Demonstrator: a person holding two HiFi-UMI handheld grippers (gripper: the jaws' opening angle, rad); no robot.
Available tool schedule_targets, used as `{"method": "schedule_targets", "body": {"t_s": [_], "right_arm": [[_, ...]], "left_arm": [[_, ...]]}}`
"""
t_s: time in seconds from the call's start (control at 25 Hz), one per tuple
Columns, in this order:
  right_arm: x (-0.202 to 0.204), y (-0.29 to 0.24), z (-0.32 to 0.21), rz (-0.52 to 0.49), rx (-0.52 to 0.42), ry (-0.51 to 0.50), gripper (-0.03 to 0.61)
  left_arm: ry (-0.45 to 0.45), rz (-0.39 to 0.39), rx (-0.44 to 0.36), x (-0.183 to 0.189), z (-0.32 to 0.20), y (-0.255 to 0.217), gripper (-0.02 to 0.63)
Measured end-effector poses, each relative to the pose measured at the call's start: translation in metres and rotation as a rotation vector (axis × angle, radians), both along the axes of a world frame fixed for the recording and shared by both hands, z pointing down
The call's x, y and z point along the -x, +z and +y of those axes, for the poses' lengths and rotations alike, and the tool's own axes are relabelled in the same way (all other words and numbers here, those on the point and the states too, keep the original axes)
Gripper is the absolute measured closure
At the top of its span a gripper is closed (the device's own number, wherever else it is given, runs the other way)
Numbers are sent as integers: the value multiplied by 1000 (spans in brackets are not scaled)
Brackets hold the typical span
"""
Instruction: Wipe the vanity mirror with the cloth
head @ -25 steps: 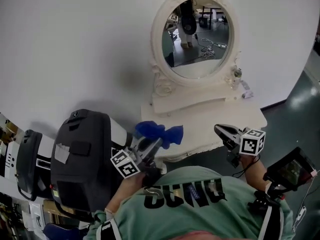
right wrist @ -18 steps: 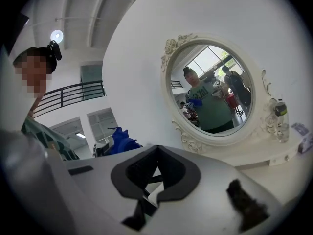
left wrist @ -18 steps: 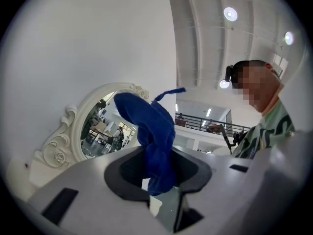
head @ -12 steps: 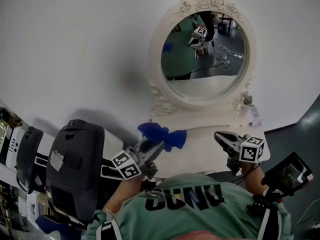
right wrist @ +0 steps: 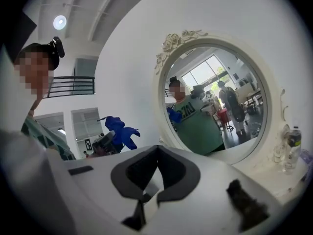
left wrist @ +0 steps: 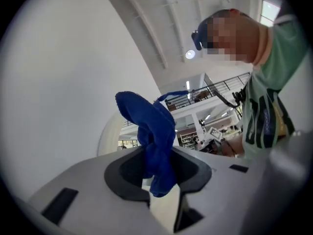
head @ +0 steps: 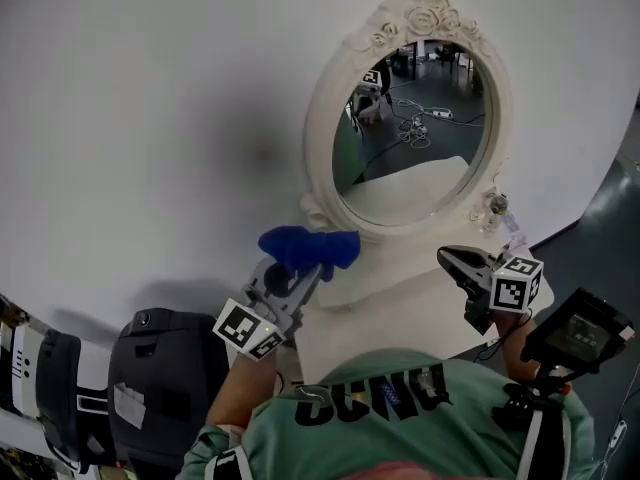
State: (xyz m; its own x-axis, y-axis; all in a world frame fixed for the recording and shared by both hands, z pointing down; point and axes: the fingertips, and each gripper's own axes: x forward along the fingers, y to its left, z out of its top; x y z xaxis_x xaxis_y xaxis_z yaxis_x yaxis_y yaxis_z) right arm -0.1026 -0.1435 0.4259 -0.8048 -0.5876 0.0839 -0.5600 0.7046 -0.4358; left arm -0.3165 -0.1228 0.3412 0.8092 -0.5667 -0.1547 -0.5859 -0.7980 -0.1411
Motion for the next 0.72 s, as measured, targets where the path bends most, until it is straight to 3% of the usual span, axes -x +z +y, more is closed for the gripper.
{"method": "schedule_targets", "body": {"t_s": [0.2,0.32,0.52,0.6,0.72], "right_arm": [[-10,-18,-21,44,-50,49,567],[-44,-35,-37,64,-111,63,566],[-136,-69,-89,9,-151,-2,567],[-142,-66,-108,-41,-164,-47,568],[-125,-42,-111,-92,-159,-88,566]], "left_arm": [[-92,-167,-273,-13,-43,-46,483],[-221,-393,-506,-54,-66,-76,483],[-495,-791,-843,-181,-127,-137,483],[-566,-957,-930,-203,-152,-141,483],[-614,-1184,-995,-196,-186,-121,483]]}}
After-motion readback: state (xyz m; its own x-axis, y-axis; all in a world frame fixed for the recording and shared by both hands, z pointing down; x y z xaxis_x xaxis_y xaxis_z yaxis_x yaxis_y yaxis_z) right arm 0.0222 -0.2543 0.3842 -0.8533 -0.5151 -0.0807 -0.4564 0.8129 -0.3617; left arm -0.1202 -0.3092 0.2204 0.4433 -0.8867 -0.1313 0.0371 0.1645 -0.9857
